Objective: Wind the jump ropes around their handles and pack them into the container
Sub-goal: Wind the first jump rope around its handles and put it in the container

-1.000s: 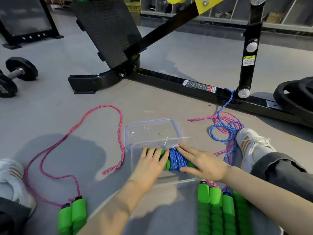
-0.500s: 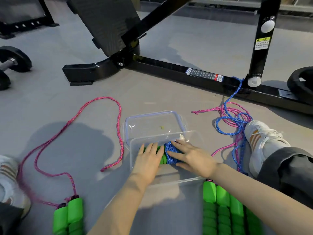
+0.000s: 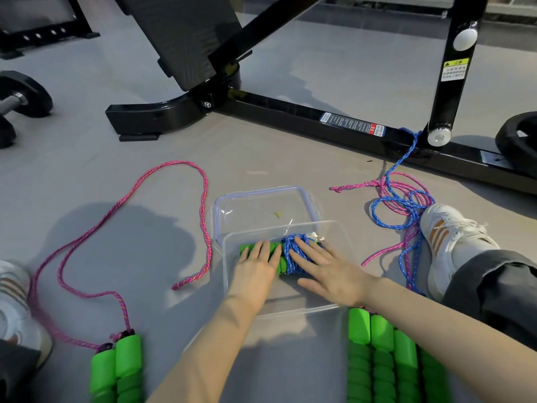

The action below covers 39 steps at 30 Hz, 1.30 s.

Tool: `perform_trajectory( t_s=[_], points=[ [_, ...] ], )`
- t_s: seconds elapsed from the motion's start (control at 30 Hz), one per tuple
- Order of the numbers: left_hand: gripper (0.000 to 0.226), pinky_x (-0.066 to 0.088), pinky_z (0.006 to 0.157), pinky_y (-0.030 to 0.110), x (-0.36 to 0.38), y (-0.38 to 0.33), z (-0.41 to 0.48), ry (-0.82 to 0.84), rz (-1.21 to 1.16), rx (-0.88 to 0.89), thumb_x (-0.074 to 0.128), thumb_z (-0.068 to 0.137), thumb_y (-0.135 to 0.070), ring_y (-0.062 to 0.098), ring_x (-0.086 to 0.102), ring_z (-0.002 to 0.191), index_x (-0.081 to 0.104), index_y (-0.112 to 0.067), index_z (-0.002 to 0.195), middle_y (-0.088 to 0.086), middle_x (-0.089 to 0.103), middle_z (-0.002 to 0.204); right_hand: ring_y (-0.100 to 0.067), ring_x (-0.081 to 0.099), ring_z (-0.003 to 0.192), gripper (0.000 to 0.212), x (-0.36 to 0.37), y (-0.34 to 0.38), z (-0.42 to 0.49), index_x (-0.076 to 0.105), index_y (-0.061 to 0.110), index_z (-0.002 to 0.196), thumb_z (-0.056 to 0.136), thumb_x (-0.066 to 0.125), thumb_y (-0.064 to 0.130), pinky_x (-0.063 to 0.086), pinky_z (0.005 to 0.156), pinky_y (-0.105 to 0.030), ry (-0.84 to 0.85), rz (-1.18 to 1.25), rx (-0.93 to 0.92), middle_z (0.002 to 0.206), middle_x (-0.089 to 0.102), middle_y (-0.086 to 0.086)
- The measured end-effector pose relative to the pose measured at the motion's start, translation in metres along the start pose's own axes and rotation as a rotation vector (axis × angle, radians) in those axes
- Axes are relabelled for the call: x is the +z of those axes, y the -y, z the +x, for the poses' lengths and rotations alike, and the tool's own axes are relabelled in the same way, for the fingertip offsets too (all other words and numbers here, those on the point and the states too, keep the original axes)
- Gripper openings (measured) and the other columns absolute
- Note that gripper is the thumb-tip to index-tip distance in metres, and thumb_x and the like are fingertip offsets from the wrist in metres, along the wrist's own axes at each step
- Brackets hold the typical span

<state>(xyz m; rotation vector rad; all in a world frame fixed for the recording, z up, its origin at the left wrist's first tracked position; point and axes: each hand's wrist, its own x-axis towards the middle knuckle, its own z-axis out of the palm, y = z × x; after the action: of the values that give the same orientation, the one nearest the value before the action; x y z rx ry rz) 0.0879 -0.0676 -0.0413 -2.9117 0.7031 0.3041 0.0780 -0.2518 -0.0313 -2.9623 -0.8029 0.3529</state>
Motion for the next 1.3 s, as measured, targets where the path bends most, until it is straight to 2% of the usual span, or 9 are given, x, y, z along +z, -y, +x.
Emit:
perform_trajectory(
  t_s=[0.07, 0.27, 0.43, 0.57, 0.73, 0.8, 0.9, 1.1, 1.3],
  points=[
    [0.079, 0.005, 0.120, 0.040, 0.001, 0.001, 0.000, 0.018, -0.026, 0.021, 0.044, 0.094, 0.002, 0.027, -0.002, 0.148, -0.007, -0.013, 0.153, 0.016, -0.006, 0.160, -0.008, -0.029, 0.134, 0.072, -0.001, 0.003, -0.005, -0.013, 0.026, 0.147, 0.092, 0.014, 0.063, -0.014, 0.116, -0.035, 0.231, 0.152, 0.064, 0.146, -0.030, 0.009],
    [0.068, -0.001, 0.120, 0.040, 0.001, 0.002, -0.007, 0.068, -0.112, 0.007, 0.038, 0.102, -0.018, 0.024, -0.008, 0.148, -0.007, -0.014, 0.153, 0.012, -0.012, 0.160, -0.012, -0.031, 0.137, 0.081, -0.001, 0.010, -0.002, -0.020, 0.031, 0.144, 0.085, 0.016, 0.074, -0.015, 0.116, -0.042, 0.376, 0.156, 0.181, 0.149, -0.033, 0.007],
    [0.069, 0.042, 0.103, 0.043, -0.021, 0.003, -0.009, -0.331, -0.062, 0.052, 0.085, 0.059, -0.017, 0.031, 0.055, 0.122, 0.063, -0.008, 0.124, 0.020, 0.055, 0.133, -0.012, -0.029, 0.138, 0.082, -0.002, 0.013, -0.006, -0.009, 0.032, 0.147, 0.081, 0.007, 0.078, -0.016, 0.116, -0.040, 0.222, 0.177, 0.165, 0.152, -0.024, 0.007],
    [0.074, -0.001, 0.116, 0.050, -0.023, 0.022, -0.010, -0.095, -0.062, -0.140, 0.040, 0.097, -0.013, 0.030, -0.002, 0.147, -0.007, -0.024, 0.153, 0.014, -0.009, 0.160, -0.012, -0.023, 0.139, 0.109, -0.004, 0.016, -0.009, 0.001, 0.029, 0.149, 0.057, -0.020, 0.084, -0.017, 0.115, -0.038, 0.129, 0.089, 0.140, 0.154, -0.012, 0.008],
    [0.068, 0.003, 0.118, 0.047, -0.013, 0.029, -0.014, -0.047, -0.114, -0.156, 0.032, 0.102, -0.021, 0.028, -0.001, 0.147, -0.014, -0.028, 0.151, 0.010, -0.010, 0.160, -0.032, 0.042, 0.131, 0.084, -0.017, 0.024, -0.012, 0.048, 0.013, 0.136, 0.091, -0.002, 0.064, 0.018, 0.113, -0.041, -0.029, -0.065, 0.086, 0.139, 0.046, -0.014],
    [0.068, 0.001, 0.117, 0.048, -0.013, 0.026, -0.017, -0.046, -0.101, -0.161, 0.032, 0.102, -0.022, 0.029, -0.003, 0.147, -0.015, -0.026, 0.151, 0.012, -0.012, 0.160, -0.025, 0.013, 0.144, 0.091, -0.012, 0.031, -0.010, 0.024, 0.015, 0.148, 0.082, -0.003, 0.072, 0.005, 0.118, -0.038, -0.041, 0.014, 0.027, 0.156, 0.015, -0.009],
    [0.070, -0.001, 0.117, 0.048, -0.018, 0.023, -0.021, -0.028, -0.124, -0.165, 0.034, 0.102, -0.030, 0.031, -0.009, 0.147, -0.015, -0.025, 0.151, 0.012, -0.015, 0.159, -0.008, -0.026, 0.138, 0.095, -0.006, 0.044, -0.005, -0.013, 0.019, 0.147, 0.074, 0.004, 0.078, -0.015, 0.115, -0.031, 0.153, 0.173, 0.137, 0.147, -0.029, 0.008],
    [0.074, -0.002, 0.118, 0.049, -0.020, 0.019, -0.023, -0.011, -0.086, -0.185, 0.037, 0.101, -0.038, 0.031, -0.008, 0.147, -0.016, -0.024, 0.151, 0.013, -0.013, 0.159, -0.010, -0.030, 0.137, 0.088, -0.002, 0.049, 0.009, -0.019, 0.017, 0.146, 0.087, 0.018, 0.072, -0.015, 0.116, -0.038, 0.298, 0.172, 0.219, 0.143, -0.034, 0.011],
    [0.067, 0.000, 0.117, 0.047, -0.012, 0.017, -0.031, -0.048, -0.079, -0.221, 0.031, 0.102, -0.027, 0.030, 0.001, 0.146, -0.014, -0.025, 0.151, 0.012, -0.003, 0.160, -0.010, -0.026, 0.138, 0.101, 0.003, 0.054, -0.002, -0.001, 0.019, 0.150, 0.067, -0.007, 0.077, -0.025, 0.111, -0.037, 0.028, 0.103, 0.155, 0.150, -0.019, 0.012]
  ],
)
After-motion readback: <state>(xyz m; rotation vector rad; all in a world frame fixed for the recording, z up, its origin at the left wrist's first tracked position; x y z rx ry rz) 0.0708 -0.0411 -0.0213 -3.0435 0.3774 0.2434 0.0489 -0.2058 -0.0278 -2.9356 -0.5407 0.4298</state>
